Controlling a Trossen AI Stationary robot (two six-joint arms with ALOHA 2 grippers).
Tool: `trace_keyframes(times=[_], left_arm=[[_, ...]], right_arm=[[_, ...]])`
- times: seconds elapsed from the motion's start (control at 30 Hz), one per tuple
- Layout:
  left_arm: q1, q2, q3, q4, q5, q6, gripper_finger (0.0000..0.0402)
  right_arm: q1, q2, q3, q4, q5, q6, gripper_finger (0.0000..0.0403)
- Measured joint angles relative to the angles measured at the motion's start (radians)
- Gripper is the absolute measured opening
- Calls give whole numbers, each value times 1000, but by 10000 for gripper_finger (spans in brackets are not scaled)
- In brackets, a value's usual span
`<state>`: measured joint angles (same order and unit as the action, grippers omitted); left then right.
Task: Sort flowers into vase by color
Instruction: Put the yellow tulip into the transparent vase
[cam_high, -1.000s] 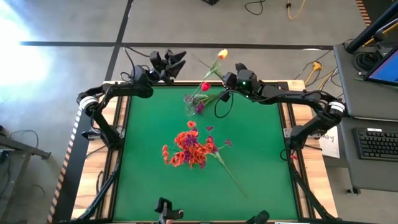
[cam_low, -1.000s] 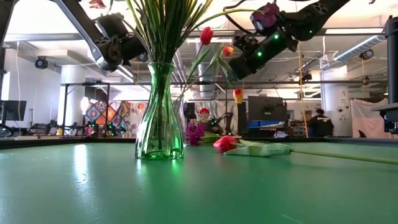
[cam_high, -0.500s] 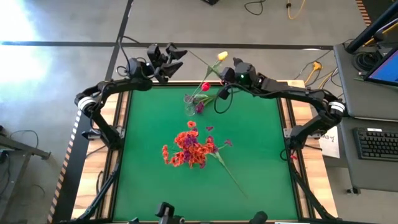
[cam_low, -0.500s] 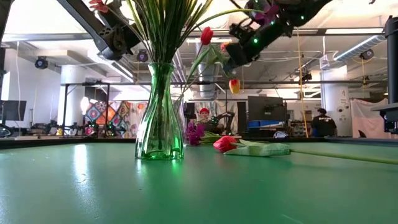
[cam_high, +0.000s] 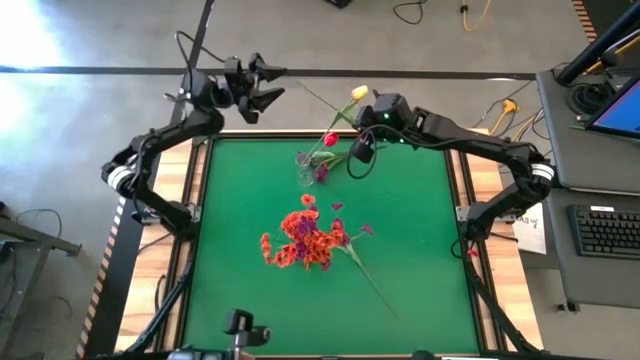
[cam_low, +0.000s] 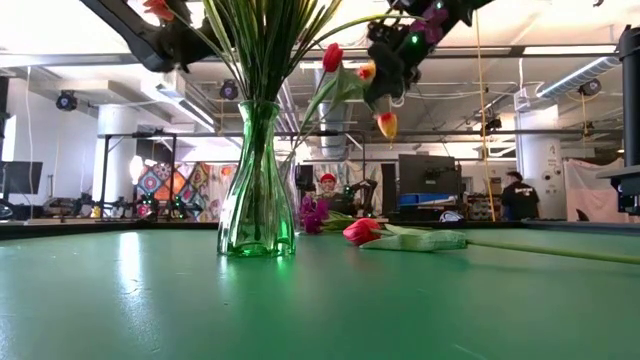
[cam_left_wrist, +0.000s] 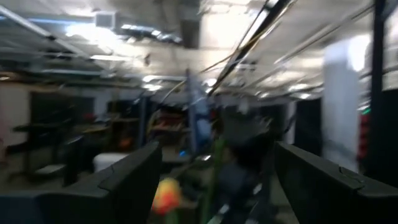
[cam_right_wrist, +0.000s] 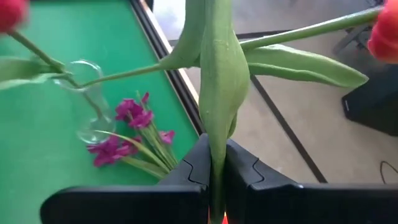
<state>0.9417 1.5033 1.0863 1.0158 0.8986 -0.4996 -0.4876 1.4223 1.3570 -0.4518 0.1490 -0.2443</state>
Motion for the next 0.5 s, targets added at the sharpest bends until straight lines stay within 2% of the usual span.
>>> trace_keyframes(times=[0.23, 0.5], left_arm=[[31, -79, 0, -270, 2, 202, 292], [38, -144, -1, -415, 2, 377, 292]], right_arm=[[18, 0, 93, -86, 6, 38, 13], [19, 0, 193, -245, 7, 92, 13]])
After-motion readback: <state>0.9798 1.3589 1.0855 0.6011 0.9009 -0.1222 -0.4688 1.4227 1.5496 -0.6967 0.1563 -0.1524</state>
